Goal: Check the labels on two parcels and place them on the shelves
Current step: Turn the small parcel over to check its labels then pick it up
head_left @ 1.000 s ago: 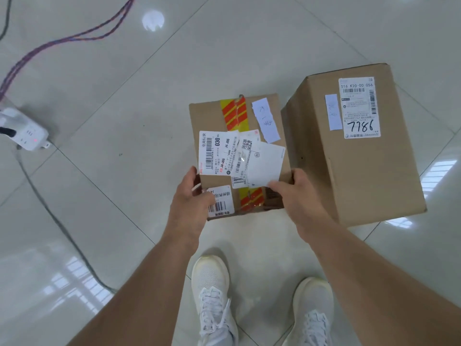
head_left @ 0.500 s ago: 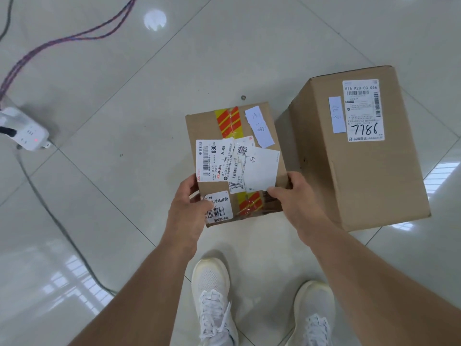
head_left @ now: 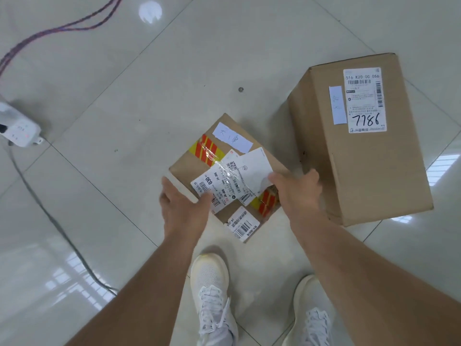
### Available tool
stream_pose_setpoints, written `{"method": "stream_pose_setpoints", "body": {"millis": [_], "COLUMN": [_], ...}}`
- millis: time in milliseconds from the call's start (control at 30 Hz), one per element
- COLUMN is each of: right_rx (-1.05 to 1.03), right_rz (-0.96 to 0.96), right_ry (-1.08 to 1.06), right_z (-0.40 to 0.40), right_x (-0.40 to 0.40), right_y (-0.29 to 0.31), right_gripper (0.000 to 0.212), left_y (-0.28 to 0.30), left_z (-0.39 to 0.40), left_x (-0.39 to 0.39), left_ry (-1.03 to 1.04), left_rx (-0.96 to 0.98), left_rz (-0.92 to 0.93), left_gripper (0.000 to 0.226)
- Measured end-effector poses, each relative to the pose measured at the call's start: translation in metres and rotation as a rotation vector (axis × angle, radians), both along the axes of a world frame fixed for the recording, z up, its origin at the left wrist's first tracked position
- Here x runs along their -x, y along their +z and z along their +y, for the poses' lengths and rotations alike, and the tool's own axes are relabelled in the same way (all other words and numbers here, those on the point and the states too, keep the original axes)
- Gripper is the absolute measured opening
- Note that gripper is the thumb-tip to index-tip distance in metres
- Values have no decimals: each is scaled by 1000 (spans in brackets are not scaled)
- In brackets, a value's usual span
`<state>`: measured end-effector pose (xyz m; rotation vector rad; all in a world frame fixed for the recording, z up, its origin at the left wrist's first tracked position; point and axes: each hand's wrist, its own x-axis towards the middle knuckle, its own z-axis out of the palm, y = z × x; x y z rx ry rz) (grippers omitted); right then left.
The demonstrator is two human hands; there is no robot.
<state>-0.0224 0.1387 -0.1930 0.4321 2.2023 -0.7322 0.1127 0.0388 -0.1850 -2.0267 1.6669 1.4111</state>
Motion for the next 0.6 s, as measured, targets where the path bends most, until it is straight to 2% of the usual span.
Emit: {"method": "stream_pose_setpoints", "body": {"millis": [100,167,267,333,433,533,600], "right_rx": [36,75,264,310,243,237,234], "right_rz": [-232,-256,-91,-19,-95,-133,-96], "right_ry": [-117,-120,-203,-191,-56,52,58], "right_z": [0,1,3,4,11,18,21], "right_x": [-5,-7,-1,2,0,-3,-4], "right_y": [4,2,-3,-2,-3,-9,-10], "right_gripper": [34,18,29,31,40,33,35], "left_y": [-1,-2,-2,-3,-1,0,0], "left_z": [-22,-32,-38,-38,-30,-21,-19], "left_x": [10,15,15,11,8,10,10], "left_ry": [-222,-339,-300,-218,-142,-137,-120], "left_rx": [139,149,135,92,-34,-121,-105], "left_rz": [4,-36,-91,-111,-24,80,105], "left_gripper": [89,82,77,78,73,44,39]}}
